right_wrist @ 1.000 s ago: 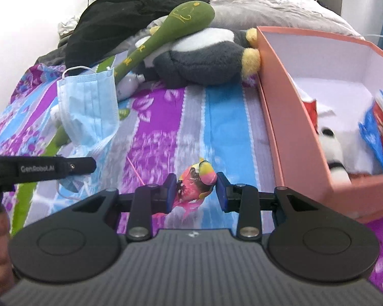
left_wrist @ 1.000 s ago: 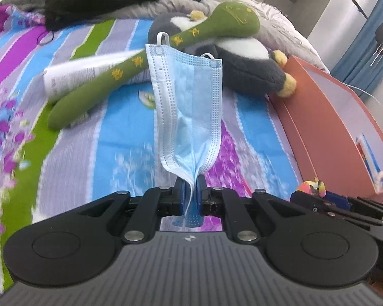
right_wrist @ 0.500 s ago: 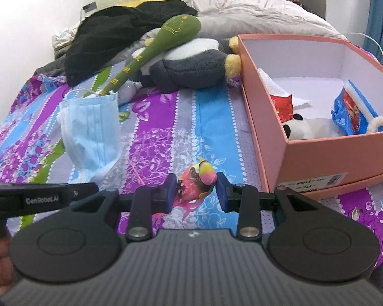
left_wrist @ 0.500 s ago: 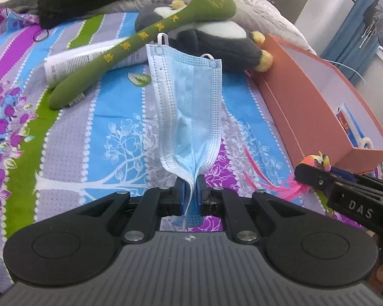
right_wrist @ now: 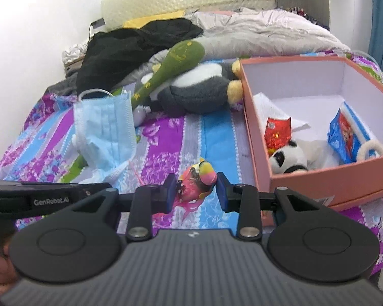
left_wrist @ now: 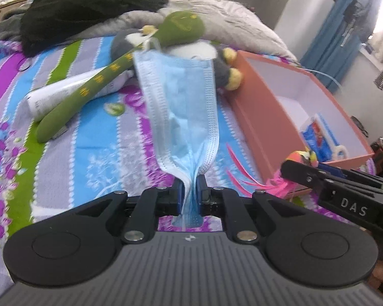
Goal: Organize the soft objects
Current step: 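Carry the face mask and keychain over the pink box with both grippers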
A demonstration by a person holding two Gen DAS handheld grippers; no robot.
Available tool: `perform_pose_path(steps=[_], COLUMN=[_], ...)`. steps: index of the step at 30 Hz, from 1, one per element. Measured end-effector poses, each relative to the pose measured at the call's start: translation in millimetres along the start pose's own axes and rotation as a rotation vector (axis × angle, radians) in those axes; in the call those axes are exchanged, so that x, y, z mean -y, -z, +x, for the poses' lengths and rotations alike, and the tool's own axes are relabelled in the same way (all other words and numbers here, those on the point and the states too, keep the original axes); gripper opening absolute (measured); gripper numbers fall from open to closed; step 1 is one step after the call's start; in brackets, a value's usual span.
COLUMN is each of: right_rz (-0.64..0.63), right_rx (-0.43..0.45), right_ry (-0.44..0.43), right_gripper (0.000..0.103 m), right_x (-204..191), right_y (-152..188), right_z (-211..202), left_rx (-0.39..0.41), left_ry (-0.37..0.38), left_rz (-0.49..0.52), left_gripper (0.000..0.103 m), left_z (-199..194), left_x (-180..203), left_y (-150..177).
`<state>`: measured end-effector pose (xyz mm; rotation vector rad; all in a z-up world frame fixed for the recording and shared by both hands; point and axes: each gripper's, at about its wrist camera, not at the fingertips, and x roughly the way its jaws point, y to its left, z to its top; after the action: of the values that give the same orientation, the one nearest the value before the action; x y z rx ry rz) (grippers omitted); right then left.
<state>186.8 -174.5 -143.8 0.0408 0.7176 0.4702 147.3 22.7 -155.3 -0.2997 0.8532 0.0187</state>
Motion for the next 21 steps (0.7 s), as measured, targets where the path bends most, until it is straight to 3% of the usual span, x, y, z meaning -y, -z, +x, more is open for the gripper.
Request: perform_pose_path(steps=[8,21], right_rz=[0.025,-0.018], right_rx=[0.077,0.28], right_ry=[0.021,0.075], right_gripper=[0.037,0.037], right_x=[17.0,57.1], right_y=[-27.7,-94.3], right_z=[-20.1,-65.7], left_rx=[0.022,0.141], left_ry=[0.073,0.188], left_rz=[0.048,0.148], left_gripper=[0.011,0.011], left_z=[-5.0,-24.0], left_x=[30.6,110.3], left_y=[-29.3,-105.1])
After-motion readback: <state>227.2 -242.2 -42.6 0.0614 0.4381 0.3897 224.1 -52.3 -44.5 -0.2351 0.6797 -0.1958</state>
